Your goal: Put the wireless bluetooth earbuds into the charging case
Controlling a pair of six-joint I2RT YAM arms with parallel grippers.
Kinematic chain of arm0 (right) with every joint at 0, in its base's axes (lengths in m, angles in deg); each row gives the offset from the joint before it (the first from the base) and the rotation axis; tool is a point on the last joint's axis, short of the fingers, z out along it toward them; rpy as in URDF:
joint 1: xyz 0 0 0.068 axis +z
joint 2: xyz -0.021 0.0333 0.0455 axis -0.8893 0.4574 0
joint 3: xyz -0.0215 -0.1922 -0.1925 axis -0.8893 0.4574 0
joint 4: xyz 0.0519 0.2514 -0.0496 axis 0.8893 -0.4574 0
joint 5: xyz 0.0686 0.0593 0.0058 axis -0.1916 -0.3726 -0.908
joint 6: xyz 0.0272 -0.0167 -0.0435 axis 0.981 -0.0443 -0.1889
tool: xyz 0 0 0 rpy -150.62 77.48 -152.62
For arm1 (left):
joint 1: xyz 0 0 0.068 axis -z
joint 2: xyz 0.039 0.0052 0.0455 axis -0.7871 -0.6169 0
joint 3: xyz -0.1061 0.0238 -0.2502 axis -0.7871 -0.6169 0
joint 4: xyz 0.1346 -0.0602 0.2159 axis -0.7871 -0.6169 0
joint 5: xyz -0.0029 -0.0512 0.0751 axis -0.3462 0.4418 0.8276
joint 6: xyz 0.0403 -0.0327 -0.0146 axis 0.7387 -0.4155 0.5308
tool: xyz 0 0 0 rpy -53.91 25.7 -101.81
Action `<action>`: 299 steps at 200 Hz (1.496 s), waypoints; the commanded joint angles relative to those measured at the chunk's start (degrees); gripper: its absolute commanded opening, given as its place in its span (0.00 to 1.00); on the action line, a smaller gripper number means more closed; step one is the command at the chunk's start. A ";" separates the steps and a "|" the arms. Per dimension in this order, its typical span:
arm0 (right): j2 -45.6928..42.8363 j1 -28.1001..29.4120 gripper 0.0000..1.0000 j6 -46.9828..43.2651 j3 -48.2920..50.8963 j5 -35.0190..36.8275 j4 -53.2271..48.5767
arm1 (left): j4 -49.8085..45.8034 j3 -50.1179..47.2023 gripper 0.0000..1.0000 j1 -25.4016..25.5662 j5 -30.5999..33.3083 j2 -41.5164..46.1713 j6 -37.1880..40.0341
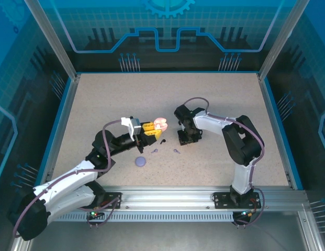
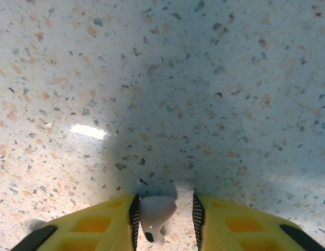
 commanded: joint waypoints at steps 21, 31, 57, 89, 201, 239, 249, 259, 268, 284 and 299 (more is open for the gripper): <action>3.49 1.00 0.29 -0.97 -2.22 -1.17 -0.27 | -0.36 -0.18 0.01 0.53 1.18 1.54 1.72; 3.51 1.12 0.28 -0.91 -2.39 -1.13 -0.28 | -0.60 -0.18 0.01 0.52 1.18 1.68 1.84; 2.63 1.18 0.25 -1.09 -2.10 -1.20 0.00 | -1.01 -0.19 0.01 0.49 1.32 2.02 2.10; 0.22 1.18 0.23 -1.09 -0.94 -1.24 0.60 | -1.04 -0.15 0.01 0.52 1.36 2.03 2.16; -29.18 1.08 0.22 3.54 6.87 2.73 4.33 | 4.83 0.47 0.00 0.53 1.70 -4.74 1.90; -39.73 2.00 0.22 5.59 4.77 4.39 4.25 | 11.50 1.94 0.00 0.53 2.51 -11.52 2.44; -41.58 2.70 0.22 6.01 3.75 5.97 3.63 | 13.62 2.26 0.00 0.61 2.89 -13.46 2.50; -43.08 3.88 0.22 6.04 2.45 8.23 2.67 | 15.68 2.58 0.00 0.62 3.30 -15.34 2.19; -44.06 5.23 0.22 6.12 1.24 10.74 1.70 | 17.44 2.87 0.00 0.67 3.46 -16.94 2.12; -45.25 7.15 0.22 6.08 -0.67 12.95 1.27 | 19.77 3.41 0.00 0.77 3.91 -19.32 1.87; -46.20 8.92 0.22 6.25 -1.31 13.70 2.97 | 21.13 3.92 0.00 1.05 4.25 -20.94 1.80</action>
